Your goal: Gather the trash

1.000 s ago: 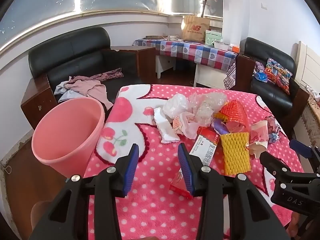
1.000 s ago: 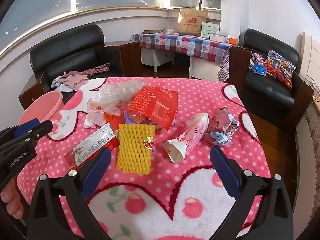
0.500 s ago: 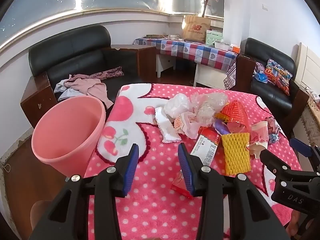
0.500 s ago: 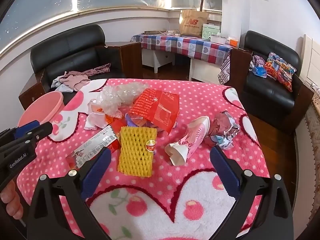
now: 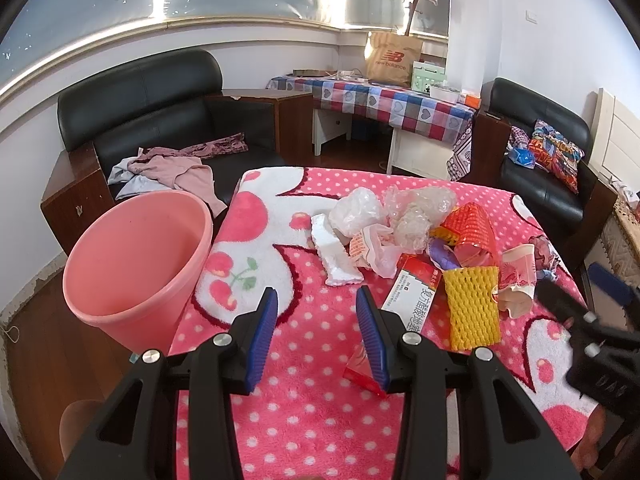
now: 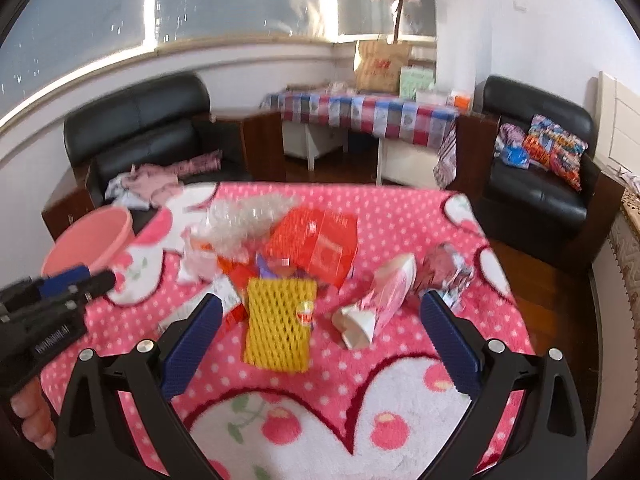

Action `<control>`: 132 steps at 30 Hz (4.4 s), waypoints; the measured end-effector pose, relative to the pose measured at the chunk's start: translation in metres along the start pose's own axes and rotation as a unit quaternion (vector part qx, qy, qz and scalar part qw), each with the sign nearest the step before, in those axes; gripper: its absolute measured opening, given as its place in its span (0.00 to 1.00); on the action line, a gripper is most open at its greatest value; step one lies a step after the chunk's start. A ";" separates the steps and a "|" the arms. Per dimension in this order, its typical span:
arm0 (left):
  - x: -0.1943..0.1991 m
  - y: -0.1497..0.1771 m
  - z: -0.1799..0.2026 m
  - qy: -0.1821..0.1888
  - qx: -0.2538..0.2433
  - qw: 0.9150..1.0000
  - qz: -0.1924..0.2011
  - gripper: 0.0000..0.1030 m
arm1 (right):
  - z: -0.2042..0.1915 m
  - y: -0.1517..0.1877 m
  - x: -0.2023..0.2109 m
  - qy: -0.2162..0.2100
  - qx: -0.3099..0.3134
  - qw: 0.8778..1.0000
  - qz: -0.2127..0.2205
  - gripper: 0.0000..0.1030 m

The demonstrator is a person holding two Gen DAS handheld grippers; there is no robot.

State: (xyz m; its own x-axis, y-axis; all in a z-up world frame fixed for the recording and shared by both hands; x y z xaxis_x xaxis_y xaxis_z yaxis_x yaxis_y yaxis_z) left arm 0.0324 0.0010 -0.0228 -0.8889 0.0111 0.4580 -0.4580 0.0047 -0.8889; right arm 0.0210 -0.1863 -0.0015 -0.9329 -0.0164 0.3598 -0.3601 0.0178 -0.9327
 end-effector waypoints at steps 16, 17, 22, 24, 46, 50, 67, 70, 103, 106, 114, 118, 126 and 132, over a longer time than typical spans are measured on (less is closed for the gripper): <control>0.001 0.000 -0.001 0.001 0.002 1.000 0.000 0.39 | -0.001 -0.011 0.012 0.011 0.004 0.999 0.035 0.97; 0.001 0.000 -0.001 0.002 0.002 1.000 0.000 0.39 | 0.000 -0.011 0.012 0.011 0.004 0.999 0.035 0.97; 0.001 0.001 -0.001 0.001 0.002 1.000 0.000 0.39 | -0.001 -0.010 0.011 0.010 0.002 0.999 0.032 0.97; 0.001 0.001 -0.001 0.001 0.002 1.000 0.000 0.39 | -0.001 -0.010 0.010 0.010 0.002 1.000 0.030 0.97; 0.003 0.003 -0.002 0.001 0.002 1.000 -0.002 0.40 | 0.001 -0.008 0.008 0.010 0.001 1.000 0.027 0.97; 0.005 0.008 -0.008 0.004 0.002 1.000 -0.004 0.39 | 0.004 -0.003 0.004 0.013 -0.002 1.000 0.020 0.97; -0.013 0.025 -0.015 0.080 0.042 0.993 -0.071 0.39 | 0.027 0.007 -0.010 0.009 -0.016 1.000 -0.012 0.97; -0.019 0.028 -0.003 0.104 0.037 0.990 -0.082 0.44 | 0.033 0.009 -0.012 0.010 -0.016 1.000 -0.018 0.97; -0.100 -0.010 0.034 0.089 -0.003 0.990 -0.109 0.11 | 0.015 -0.003 -0.080 -0.084 -0.066 0.990 -0.093 0.75; -0.093 -0.010 0.025 0.085 0.005 0.990 -0.113 0.10 | 0.008 -0.003 -0.090 -0.091 -0.070 0.988 -0.106 0.72; -0.070 -0.014 0.004 0.073 0.014 0.991 -0.108 0.09 | -0.005 0.003 -0.116 -0.087 -0.067 0.984 -0.139 0.60; -0.062 -0.019 -0.002 0.075 0.024 0.991 -0.104 0.09 | -0.003 0.011 -0.126 -0.076 -0.068 0.981 -0.165 0.35; -0.051 -0.022 -0.009 0.079 0.037 0.992 -0.095 0.09 | 0.007 0.004 -0.107 -0.071 -0.076 0.982 -0.158 0.13; -0.038 -0.029 -0.027 0.067 0.052 0.994 -0.076 0.09 | 0.012 -0.023 -0.081 -0.062 -0.077 0.988 -0.119 0.13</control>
State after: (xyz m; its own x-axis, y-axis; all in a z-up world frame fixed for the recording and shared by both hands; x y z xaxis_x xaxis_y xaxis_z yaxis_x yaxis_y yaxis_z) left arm 0.0797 0.0273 -0.0138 -0.8027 0.1507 0.5770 -0.5921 -0.0858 -0.8013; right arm 0.1054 -0.1970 -0.0094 -0.8172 -0.1614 0.5534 -0.5746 0.1512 -0.8044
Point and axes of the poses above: each gripper's, at about its wrist camera, not at the fingertips, and x roughly against the way its jaws point, z to its right, y to its underside, the point moved 4 cm from there along -x, roughly the way its jaws point, and after that the axes turned 13 degrees about z, right-handed, at the moved point
